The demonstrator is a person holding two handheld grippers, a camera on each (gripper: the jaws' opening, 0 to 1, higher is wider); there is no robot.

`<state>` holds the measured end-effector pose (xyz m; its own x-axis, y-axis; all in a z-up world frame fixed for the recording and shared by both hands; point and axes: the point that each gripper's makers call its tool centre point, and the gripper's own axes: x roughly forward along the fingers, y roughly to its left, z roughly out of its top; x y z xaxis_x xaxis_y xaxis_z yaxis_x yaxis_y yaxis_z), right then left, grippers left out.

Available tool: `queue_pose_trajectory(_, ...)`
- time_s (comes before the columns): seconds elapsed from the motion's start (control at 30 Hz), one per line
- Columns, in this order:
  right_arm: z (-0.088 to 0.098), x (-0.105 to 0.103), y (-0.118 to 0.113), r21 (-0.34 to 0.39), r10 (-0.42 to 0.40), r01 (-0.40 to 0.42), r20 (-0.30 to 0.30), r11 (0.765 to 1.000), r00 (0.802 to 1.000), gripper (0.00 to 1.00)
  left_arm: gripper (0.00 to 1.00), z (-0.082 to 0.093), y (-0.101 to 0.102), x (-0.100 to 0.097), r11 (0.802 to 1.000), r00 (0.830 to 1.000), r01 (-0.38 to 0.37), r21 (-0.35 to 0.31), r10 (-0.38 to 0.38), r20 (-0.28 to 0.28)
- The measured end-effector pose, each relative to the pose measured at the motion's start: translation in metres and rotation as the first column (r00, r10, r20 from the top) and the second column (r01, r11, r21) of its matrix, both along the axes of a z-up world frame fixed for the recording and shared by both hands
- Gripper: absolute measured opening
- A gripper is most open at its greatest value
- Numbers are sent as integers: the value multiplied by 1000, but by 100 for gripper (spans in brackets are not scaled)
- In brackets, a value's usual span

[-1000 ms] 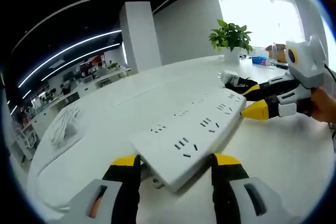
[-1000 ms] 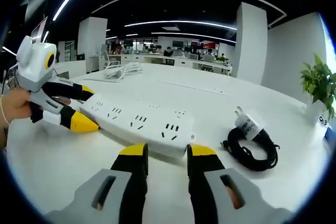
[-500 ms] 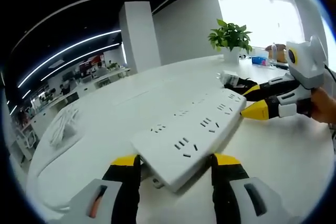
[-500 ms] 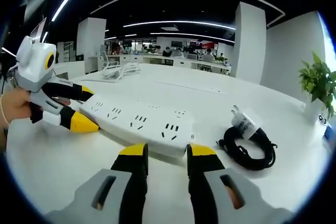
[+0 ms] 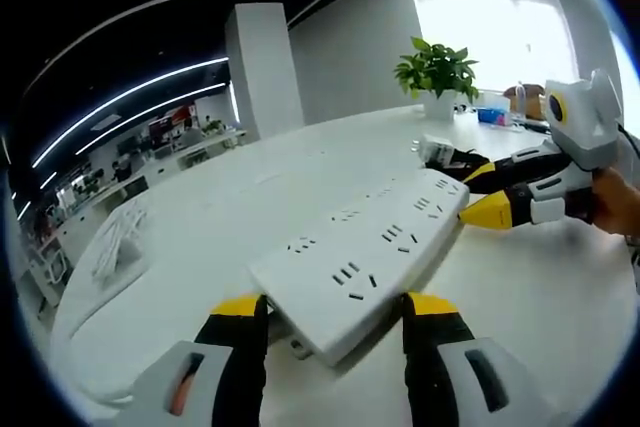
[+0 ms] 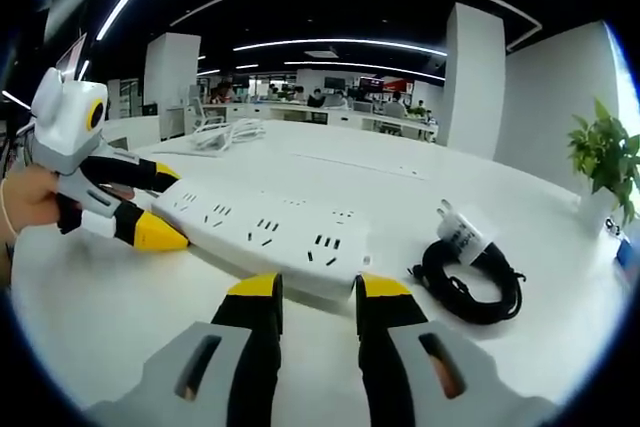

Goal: Straighten the power strip on the desk, plug the charger into it

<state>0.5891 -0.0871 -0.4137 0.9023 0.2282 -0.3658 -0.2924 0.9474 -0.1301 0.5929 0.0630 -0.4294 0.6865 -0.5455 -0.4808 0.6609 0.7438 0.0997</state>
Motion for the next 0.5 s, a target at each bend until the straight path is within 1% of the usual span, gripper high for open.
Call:
queue_pose_trajectory(0.13,-1,0,-1,-2,0,0,0,1000,1000,28,54,1,1,2,1000,1000,3,-3,-3,0)
queue_pose_trajectory(0.17,-1,0,-1,-2,0,0,-1,1000,1000,28,54,1,2,6,1000,1000,6,-5,-6,-1)
queue_pose_trajectory(0.23,-1,0,-1,-3,2,-2,-3,1000,1000,27,54,1,3,9,1000,1000,8,-11,-8,-7)
queue_pose_trajectory(0.47,0,6,-2,-2,7,-7,-6,1000,1000,27,55,0,2,8,1000,1000,11,-16,-11,-8)
queue_pose_trajectory(0.5,0,5,-2,8,13,-13,-6,1000,1000,28,55,0,2,7,1000,1000,7,-19,-7,-6)
